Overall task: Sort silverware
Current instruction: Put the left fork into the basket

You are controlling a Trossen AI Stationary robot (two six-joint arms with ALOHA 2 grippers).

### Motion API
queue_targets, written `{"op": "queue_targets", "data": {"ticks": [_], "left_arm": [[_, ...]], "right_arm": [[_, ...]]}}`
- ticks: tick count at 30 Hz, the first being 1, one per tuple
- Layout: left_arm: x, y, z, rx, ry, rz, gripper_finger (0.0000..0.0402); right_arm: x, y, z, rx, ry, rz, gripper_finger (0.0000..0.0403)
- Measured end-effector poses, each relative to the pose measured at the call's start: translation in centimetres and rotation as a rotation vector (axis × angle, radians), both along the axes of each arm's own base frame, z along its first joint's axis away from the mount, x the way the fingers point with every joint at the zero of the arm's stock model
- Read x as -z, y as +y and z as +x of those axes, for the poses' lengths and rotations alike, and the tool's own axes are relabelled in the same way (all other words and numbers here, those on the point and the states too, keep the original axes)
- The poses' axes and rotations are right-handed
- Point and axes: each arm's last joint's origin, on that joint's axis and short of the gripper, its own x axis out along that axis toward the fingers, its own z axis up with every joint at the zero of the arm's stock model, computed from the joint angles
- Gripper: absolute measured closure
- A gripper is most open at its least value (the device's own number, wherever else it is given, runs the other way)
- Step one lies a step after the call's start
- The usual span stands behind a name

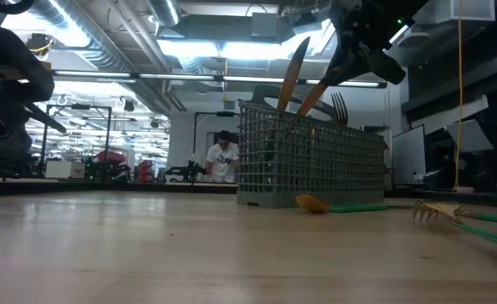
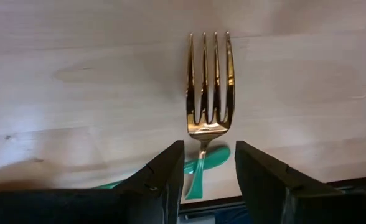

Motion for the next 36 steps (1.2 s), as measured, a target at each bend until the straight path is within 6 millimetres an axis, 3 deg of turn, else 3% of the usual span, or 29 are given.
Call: {"op": "queue_targets", "data": {"ticks": [15,22,36], "left_arm": [[1.7,-0.3,0.5,0.021,0.024,0.028,0.0271],[1.8,-0.3,0.5,0.093,-0.005,0.044,0.0326],[0.8,-0.1,1.1,0.190,-0.164,0.077,0.0328]], "right_arm": [[0.0,0.0,0.0,0.000,0.006,-0.002,0.0292],[-0.1,-0.1,-0.1,0.017,0.007,-0.023,0.0292],[-4.6,0.0,0.0,0.046,-0.108,0.035,0.0292]]}}
